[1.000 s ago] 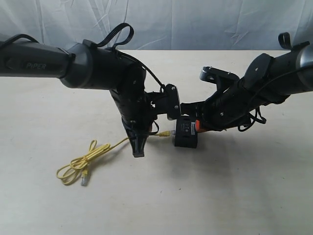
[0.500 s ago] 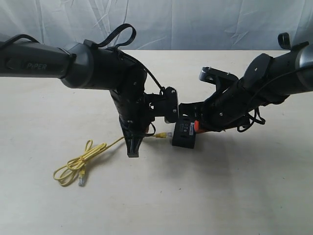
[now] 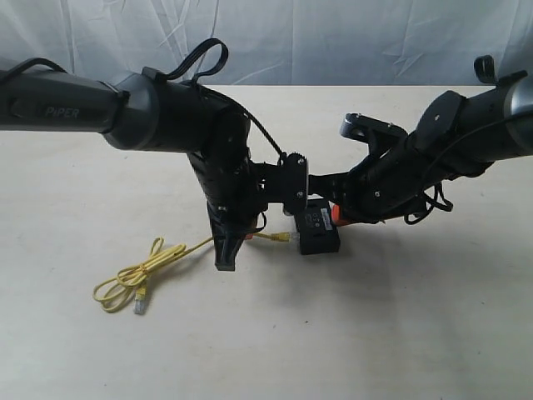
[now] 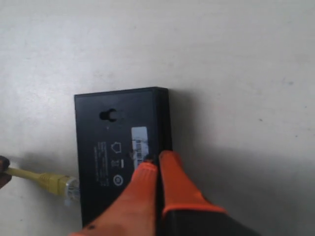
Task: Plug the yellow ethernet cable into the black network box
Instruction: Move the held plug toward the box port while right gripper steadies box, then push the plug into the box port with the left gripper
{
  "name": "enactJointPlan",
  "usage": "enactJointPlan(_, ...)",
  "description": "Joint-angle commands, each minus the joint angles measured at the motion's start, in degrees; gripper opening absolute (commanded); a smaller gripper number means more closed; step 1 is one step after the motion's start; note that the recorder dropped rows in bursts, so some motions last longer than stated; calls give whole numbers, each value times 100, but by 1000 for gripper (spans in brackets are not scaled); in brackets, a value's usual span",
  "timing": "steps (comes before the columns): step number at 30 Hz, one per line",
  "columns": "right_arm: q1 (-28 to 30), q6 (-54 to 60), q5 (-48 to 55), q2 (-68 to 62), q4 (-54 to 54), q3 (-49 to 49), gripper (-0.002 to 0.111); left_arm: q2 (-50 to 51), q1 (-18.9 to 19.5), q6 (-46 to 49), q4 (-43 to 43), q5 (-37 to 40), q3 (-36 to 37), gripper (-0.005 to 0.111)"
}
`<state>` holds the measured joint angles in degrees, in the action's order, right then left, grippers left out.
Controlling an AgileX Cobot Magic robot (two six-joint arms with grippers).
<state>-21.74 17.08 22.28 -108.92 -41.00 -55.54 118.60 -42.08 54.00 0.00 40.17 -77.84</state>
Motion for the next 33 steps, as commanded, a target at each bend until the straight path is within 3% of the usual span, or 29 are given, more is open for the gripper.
enactJointPlan(1,2,31,-33,0,1,-20,-1,7,-29,14,-74,39,-31,0)
enactJointPlan(19,2,31,-11,0,1,-20,-1,7,-29,-672,673,71,-31,0)
enactJointPlan(33,2,31,-11,0,1,-20,-1,7,-42,-374,199,-169,-31,0)
